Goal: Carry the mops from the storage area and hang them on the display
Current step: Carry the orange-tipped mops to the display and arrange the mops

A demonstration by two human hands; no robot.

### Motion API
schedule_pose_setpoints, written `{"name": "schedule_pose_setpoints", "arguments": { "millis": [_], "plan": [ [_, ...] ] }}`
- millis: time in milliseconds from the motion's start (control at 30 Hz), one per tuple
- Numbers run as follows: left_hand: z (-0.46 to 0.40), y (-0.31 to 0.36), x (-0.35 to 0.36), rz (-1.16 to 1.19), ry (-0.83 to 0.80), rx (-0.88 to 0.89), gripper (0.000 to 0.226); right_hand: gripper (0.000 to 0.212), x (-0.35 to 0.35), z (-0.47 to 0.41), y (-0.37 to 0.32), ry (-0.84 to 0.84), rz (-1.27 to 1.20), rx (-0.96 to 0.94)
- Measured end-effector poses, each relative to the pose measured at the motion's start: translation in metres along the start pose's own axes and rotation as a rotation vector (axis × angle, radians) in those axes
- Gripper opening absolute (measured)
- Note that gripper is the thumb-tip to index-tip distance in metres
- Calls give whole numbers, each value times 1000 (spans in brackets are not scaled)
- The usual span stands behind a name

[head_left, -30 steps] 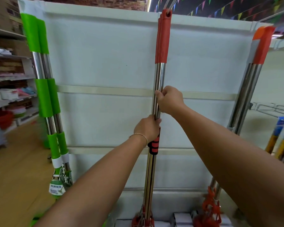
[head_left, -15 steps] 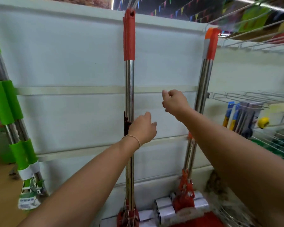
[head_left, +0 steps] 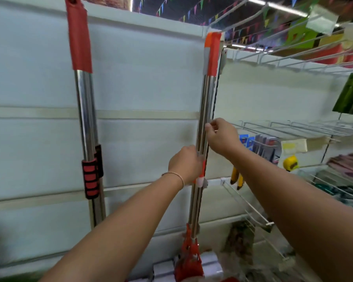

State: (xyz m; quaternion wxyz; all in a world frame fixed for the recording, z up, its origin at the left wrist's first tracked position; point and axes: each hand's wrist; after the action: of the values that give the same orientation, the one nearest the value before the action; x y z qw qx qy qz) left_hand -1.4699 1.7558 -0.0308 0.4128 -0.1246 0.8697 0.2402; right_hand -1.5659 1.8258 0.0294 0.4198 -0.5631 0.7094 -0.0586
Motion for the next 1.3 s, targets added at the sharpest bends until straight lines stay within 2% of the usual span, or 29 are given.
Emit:
{"name": "schedule_pose_setpoints", "arguments": {
  "millis": [67, 167, 267, 333, 533, 733, 800, 1167, 1300],
  "plan": [
    [-11, 4, 21, -29, 23, 76, 40, 35, 4, -12, 20, -54, 79, -122],
    [-24, 3, 53, -302, -19, 290, 65, 55, 12, -25, 39, -151, 190, -287],
    [-32, 1, 70, -430, -73, 339, 87, 59, 21, -39, 49, -182, 197, -403],
    [-36, 1, 74, -452, -102, 340, 93, 59, 25, -47, 51, -216, 210, -415],
    [-46, 3, 82, -474, -73, 327, 83, 61, 36, -54, 55, -238, 281, -401],
    [-53, 7, 81, -421, 28, 290, 51, 60, 43, -58, 47, -242, 297, -365],
    [-52, 7, 80, -418, 37, 301, 47, 61, 44, -57, 47, -245, 310, -356],
    [-40, -5, 53, -359, -168, 300, 81, 64, 32, -47, 41, -290, 245, -301],
    [-26, -36, 31, -415, -182, 209, 66, 64, 36, -31, 31, -280, 191, -249]
  ]
}}
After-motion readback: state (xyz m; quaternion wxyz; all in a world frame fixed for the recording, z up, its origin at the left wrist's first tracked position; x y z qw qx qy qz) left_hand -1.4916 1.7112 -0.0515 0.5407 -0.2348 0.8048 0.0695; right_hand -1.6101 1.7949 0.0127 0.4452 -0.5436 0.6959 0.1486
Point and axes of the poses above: each hand's wrist, its own z-axis away from the middle knuckle, its own x-axis out of the palm, y = z × x, and after that the axes turned 8 degrees about y, right-handed
